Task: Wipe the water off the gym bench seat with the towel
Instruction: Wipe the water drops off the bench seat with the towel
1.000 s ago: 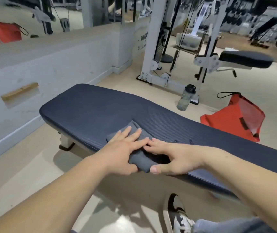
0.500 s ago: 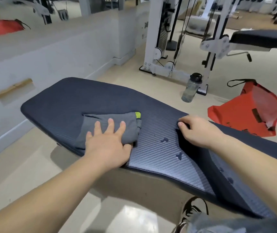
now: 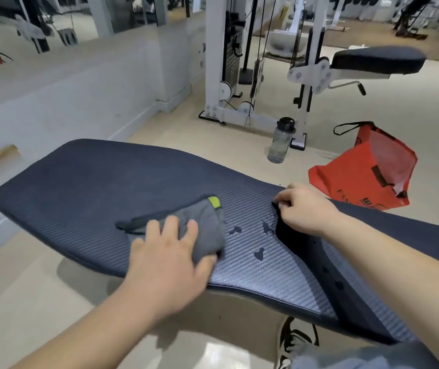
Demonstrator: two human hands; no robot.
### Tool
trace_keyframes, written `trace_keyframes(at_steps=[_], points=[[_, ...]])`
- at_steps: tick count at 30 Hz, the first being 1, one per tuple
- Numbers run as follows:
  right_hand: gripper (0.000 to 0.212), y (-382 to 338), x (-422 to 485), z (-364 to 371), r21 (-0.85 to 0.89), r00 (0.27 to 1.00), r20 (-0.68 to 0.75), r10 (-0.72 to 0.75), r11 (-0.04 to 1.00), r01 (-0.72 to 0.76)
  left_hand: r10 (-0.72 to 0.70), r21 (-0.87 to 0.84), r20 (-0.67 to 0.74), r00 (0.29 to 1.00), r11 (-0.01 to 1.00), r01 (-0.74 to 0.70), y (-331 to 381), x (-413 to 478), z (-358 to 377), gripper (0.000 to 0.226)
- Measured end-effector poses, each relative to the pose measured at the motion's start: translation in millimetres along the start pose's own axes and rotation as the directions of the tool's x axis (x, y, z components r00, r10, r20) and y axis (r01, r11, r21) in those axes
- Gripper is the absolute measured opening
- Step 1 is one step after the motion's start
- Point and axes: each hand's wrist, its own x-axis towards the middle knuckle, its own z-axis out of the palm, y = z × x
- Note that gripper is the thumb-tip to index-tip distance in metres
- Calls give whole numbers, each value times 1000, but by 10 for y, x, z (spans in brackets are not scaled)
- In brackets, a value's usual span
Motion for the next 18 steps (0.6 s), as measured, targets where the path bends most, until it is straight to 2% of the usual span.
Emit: trace_keyframes(at_steps=[2,4,7,9,11,15,16,18], points=[[37,9,20,-22,10,1000,10,16,1000,-16,97,-18,-4,995,995,-97,78,-37,35,79],[38,18,36,-19,29,1000,15,24,999,-25,96,-58,-34,995,994,-98,0,135,99,73],[39,48,27,-22,63,1000,1,16,998,-16,-91,-129,-33,995,988,86,-207,477,144,65],[37,91,11,-29,112,1000,-9,25,993,-24,-175,-115,-42,984,979,169,-186,534,126,69],[36,140,13,-47,117,999,-8,33,993,-32,-126,-101,-38,991,987,121,29,391,67,73],[39,239,-4,-53,70,999,25,34,997,-36,155,-82,-97,983,983,-163,443,122,37,65],[39,250,-9,-50,67,999,29,33,997,-34,167,-83,-131,977,980,-179,432,207,61,62],[41,261,-12,-37,65,999,41,25,998,-27,86,-105,-157,984,989,-103,319,462,133,58]])
